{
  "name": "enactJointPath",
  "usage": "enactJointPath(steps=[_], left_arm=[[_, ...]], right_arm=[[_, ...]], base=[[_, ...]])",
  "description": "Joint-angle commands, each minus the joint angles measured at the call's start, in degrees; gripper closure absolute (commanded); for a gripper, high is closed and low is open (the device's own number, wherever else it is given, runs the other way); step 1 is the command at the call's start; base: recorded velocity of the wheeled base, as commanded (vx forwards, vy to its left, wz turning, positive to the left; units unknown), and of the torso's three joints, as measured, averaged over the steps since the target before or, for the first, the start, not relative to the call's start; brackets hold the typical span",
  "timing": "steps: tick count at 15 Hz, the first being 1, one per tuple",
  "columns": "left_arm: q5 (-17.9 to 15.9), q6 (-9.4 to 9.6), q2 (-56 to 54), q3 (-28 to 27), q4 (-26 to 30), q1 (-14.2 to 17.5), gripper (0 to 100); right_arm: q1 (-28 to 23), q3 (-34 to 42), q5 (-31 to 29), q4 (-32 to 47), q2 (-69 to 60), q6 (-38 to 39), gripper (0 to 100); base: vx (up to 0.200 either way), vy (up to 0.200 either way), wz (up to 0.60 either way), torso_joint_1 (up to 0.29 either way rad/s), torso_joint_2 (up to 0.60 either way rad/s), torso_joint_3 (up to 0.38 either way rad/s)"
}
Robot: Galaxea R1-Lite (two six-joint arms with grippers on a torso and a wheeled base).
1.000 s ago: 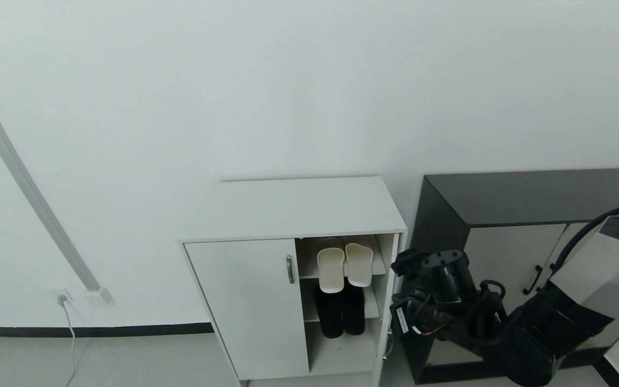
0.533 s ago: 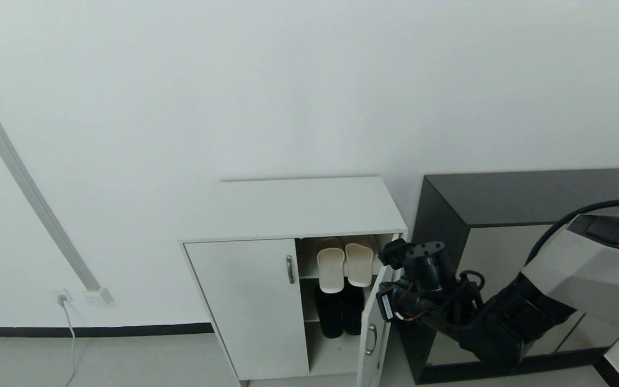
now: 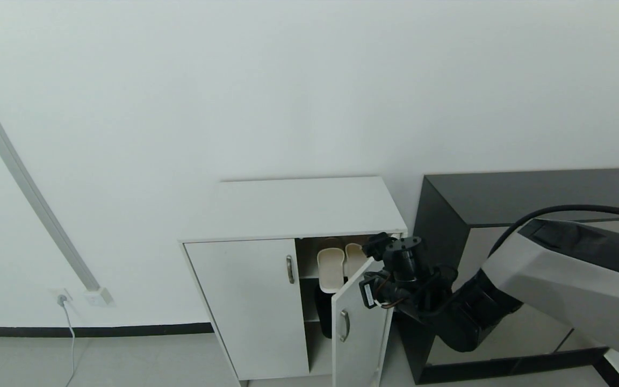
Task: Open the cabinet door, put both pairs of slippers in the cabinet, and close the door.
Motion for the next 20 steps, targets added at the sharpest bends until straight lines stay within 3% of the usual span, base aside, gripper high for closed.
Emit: enactJointPath(steps=[1, 13, 20], left_arm=[[0.01, 0.01, -0.01, 0.01, 0.00, -0.01, 100], [0.01, 0.10, -0.01, 0.01, 0.00, -0.01, 100], [0.01, 0.01, -0.01, 0.01, 0.00, -0.01, 100]], right_arm=[[-0.27, -3.24, -0.01, -0.13, 3.28, 0.02, 100], [-2.55, -16.69, 0.25, -0.39, 11.37, 0.28, 100], [-4.40, -17.92, 0.08, -2.77, 13.39, 0.55, 100]], base=[[0.000, 0.000, 0.00, 0.000, 0.00, 0.000], [0.000, 0.000, 0.00, 0.000, 0.00, 0.000], [0.000, 0.000, 0.00, 0.000, 0.00, 0.000]])
